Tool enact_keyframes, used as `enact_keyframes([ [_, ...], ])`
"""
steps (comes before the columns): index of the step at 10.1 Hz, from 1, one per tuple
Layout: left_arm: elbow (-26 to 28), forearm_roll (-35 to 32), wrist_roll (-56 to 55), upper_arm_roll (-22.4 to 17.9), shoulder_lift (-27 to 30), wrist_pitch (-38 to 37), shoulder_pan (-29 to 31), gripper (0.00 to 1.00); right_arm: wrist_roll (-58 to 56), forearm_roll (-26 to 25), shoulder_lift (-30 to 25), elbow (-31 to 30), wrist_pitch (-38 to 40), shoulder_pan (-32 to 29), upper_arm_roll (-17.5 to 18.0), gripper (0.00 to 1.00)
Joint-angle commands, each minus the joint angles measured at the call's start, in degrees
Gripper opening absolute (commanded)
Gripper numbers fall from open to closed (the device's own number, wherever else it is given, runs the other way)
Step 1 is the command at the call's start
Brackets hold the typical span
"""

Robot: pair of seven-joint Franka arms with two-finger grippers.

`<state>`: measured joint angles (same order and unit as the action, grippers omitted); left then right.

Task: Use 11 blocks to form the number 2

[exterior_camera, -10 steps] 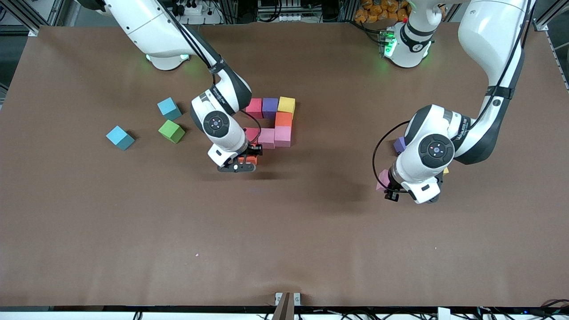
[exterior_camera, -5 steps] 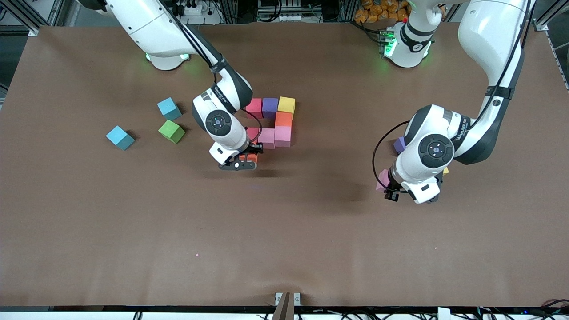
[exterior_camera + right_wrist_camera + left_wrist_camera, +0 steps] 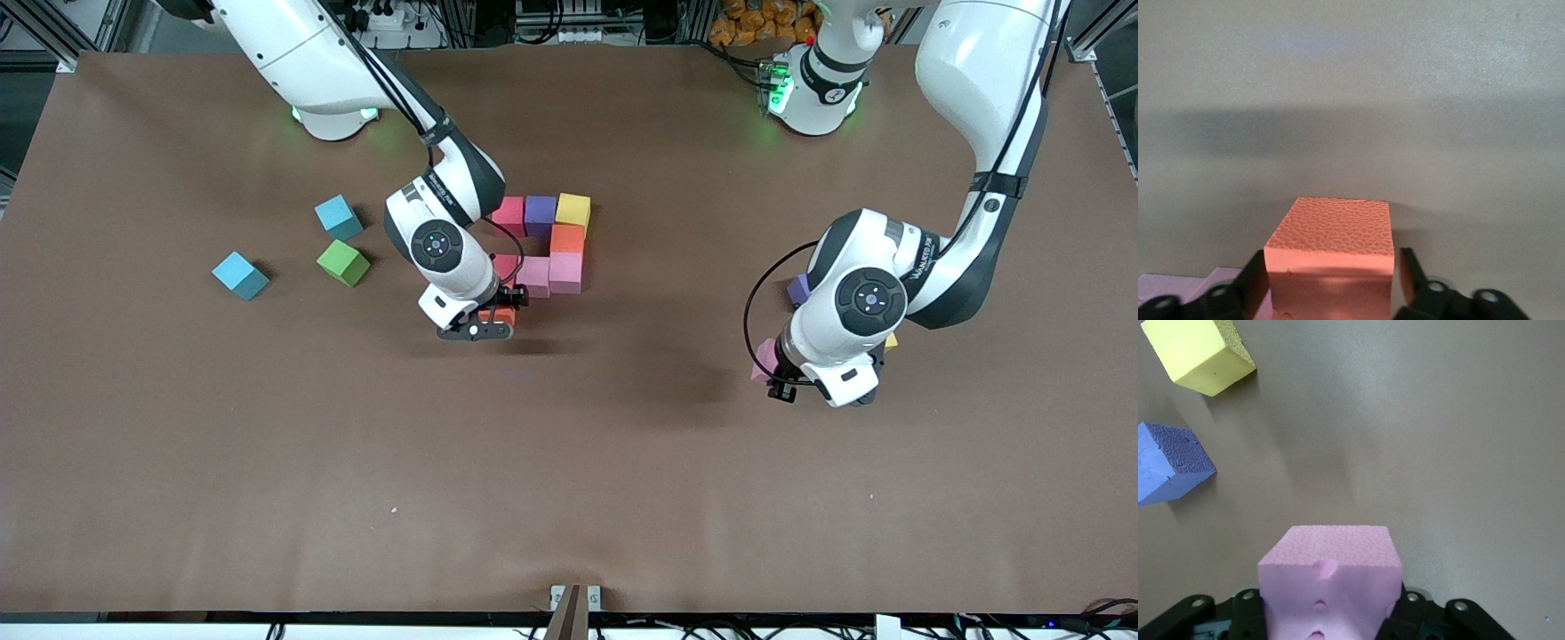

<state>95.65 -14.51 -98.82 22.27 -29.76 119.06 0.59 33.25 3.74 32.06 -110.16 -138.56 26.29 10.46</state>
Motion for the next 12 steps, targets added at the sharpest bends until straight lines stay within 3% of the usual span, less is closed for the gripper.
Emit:
enact_keyframes([
  [1, -0.6, 1.2, 1.3, 0.1, 0.0, -0.4, -0.1, 0.03, -0.1, 1.0, -1.3, -0.1, 0.3, -0.4, -0.1, 1.0],
  [3, -0.6, 1.2, 1.3, 0.1, -0.1, -0.4, 0.1, 0.03, -2.6, 0.8, -4.9, -0.1, 3.4, -2.3, -0.1, 1.0],
  [7, -0.7, 1.2, 1.3, 0.1, -0.3, -0.3, 0.3, 0.03, -16.2, 1.0, -15.7, -1.2, 17.8, -9.2, -0.1, 1.0],
  [12, -0.7, 1.2, 1.4, 0.1, -0.6, -0.3, 0.2, 0.03, -46.3, 0.0, -27.2, -20.8, 11.7, -21.2, -0.3, 1.0],
])
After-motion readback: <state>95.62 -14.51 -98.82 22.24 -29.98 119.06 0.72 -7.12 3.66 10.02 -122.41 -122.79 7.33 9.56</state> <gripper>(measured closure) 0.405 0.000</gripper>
